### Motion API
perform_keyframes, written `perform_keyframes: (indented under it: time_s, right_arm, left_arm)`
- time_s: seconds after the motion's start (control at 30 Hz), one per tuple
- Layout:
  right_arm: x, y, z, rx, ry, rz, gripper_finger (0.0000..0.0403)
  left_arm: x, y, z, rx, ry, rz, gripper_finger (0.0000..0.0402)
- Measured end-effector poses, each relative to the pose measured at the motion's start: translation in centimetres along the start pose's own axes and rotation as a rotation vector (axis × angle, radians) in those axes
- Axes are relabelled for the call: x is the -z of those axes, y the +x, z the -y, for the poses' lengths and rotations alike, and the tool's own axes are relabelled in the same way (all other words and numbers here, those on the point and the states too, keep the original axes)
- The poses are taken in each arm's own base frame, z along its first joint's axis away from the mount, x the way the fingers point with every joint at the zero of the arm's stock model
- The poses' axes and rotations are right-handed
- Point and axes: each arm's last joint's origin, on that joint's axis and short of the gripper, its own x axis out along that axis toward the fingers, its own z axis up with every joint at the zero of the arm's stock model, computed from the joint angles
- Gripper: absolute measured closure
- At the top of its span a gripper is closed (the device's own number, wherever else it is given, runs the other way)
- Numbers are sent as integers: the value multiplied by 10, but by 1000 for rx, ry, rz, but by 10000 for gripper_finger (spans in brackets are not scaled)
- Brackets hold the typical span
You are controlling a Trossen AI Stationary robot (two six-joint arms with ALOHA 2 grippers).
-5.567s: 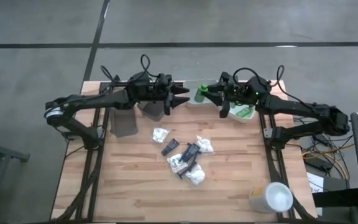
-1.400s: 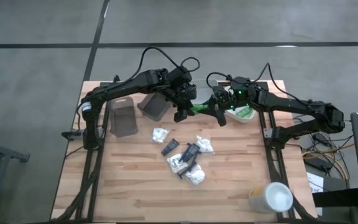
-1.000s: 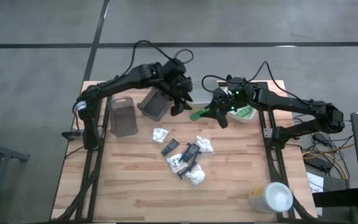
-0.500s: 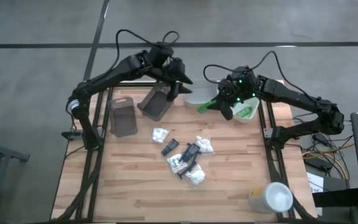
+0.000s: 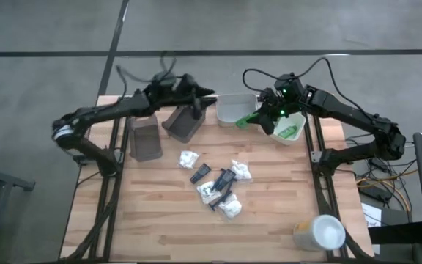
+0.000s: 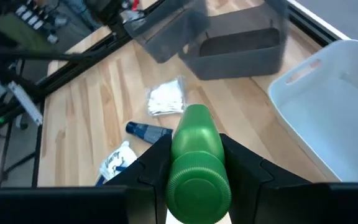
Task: Pick & Place Travel size toiletries
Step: Put the green shampoo into the white bin
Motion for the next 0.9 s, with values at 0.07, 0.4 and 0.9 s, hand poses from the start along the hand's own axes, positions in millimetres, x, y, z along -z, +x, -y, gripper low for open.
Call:
perform_keyframes:
  time_s: [0.07,0.4,0.9]
  right_arm:
    - [0,-2,6,19,34,0,299]
    - [18,-17,32,141,218,-168,299]
    - [35,-26,53,374,377,-325,297]
  left_arm:
    - [13,-18,2,-48,-22,63,195]
    - [57,-92,11,-153,-83,249,195]
    - [71,-112,14,-166,-104,298,195]
